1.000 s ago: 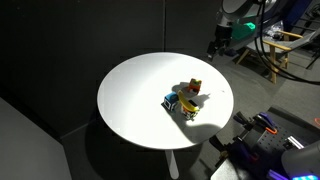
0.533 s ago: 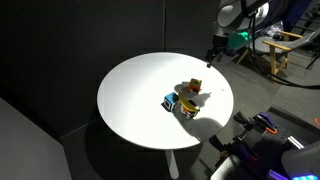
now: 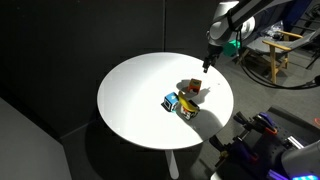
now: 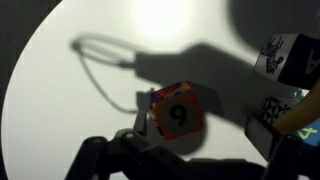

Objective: Move the orange plushy cube downwards

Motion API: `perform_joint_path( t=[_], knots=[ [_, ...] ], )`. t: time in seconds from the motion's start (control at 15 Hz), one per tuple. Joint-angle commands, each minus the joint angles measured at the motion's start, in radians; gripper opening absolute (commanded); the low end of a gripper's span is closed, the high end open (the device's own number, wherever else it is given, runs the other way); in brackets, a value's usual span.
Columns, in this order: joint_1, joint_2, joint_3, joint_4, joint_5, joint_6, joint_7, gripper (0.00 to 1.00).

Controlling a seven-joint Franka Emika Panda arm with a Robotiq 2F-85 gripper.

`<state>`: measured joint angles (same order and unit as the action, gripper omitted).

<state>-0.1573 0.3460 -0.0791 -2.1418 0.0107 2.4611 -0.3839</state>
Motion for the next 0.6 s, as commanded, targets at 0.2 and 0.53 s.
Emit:
perform_joint_path(
  t=[0.2, 0.53],
  knots=[
    [-0.043, 0.127, 0.046, 0.156, -0.008, -0.008, -0.11, 1.0],
    [-0.052, 0.211, 0.066, 0.24, -0.035, -0.012, -0.171, 1.0]
  ],
)
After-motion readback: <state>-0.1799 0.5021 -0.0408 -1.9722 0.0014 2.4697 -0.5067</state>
